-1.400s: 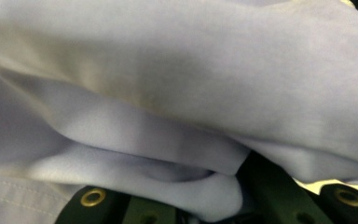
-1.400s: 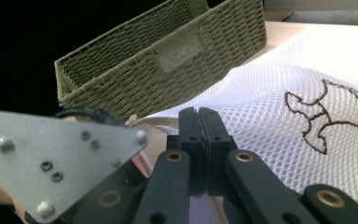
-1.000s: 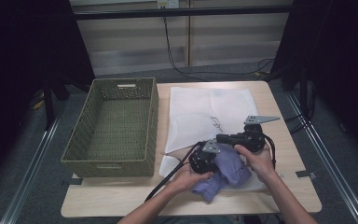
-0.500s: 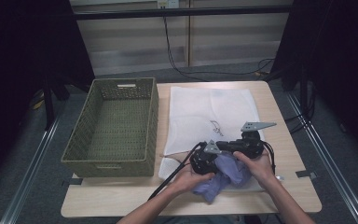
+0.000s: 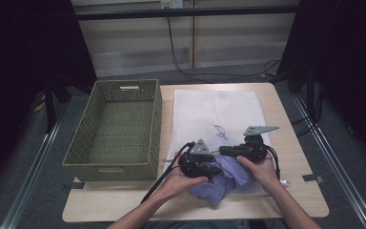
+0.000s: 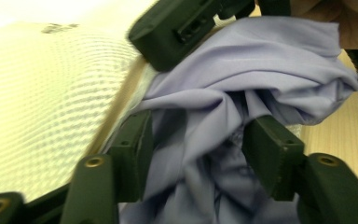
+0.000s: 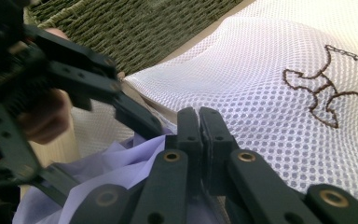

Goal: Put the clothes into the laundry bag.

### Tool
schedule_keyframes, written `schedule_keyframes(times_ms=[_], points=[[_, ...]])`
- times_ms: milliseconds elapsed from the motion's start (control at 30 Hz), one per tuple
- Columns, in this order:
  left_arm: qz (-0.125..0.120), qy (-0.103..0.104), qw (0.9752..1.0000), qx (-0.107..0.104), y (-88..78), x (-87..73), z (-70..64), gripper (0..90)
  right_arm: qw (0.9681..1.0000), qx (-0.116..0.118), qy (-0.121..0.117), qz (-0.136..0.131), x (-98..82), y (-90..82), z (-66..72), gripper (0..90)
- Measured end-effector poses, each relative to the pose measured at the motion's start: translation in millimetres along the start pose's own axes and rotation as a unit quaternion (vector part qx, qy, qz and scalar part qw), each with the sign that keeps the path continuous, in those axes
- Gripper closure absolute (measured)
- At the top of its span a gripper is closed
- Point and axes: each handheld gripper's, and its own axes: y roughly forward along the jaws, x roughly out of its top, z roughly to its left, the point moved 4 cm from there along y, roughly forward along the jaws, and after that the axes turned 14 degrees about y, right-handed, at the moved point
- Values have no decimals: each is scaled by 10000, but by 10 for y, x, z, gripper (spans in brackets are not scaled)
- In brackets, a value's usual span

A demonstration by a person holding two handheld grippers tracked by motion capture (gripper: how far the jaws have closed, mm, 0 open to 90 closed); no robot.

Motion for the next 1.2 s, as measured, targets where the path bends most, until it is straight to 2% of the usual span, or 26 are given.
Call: schedule_keyframes(times_ms=[100, 267, 367, 467, 633, 700, 800, 867, 967, 1100, 1200], points=[[-149, -36, 9999, -24, -135, -10, -38, 400, 10000, 13, -3, 26, -13, 10, -5, 870], [-140, 92, 9999, -17, -352, -59, -102, 549, 10000, 3, -37, 30, -12, 2, 2, 853], [-154, 34, 9999, -17, -448, -117, -115, 599, 10000, -6, -32, 4, -9, -13, -3, 836], [-113, -44, 9999, -9, -545, -217, -130, 636, 10000, -18, -55, -8, -4, -24, 7, 806], [68, -44, 10000, 14, -688, -362, -171, 721, 9999, 23, -72, -85, 13, -63, 58, 757], [124, -74, 9999, -17, -718, -428, -191, 769, 9999, 60, -92, -127, 23, -96, 87, 730], [362, -73, 9993, 57, -752, -564, -230, 789, 9998, 67, -121, -161, 33, -138, 145, 743], [414, -148, 9990, 88, -756, -638, -239, 789, 9996, 134, -132, -188, 29, -171, 196, 743], [563, -140, 9983, 101, -739, -714, -244, 802, 9992, 243, -263, -166, -12, -222, 325, 741], [713, -139, 9973, 64, -673, -789, -266, 802, 9985, 371, -395, -45, -119, -246, 506, 671], [809, -67, 9967, 68, -634, -792, -259, 800, 9978, 444, -478, 72, -213, -237, 589, 617]])
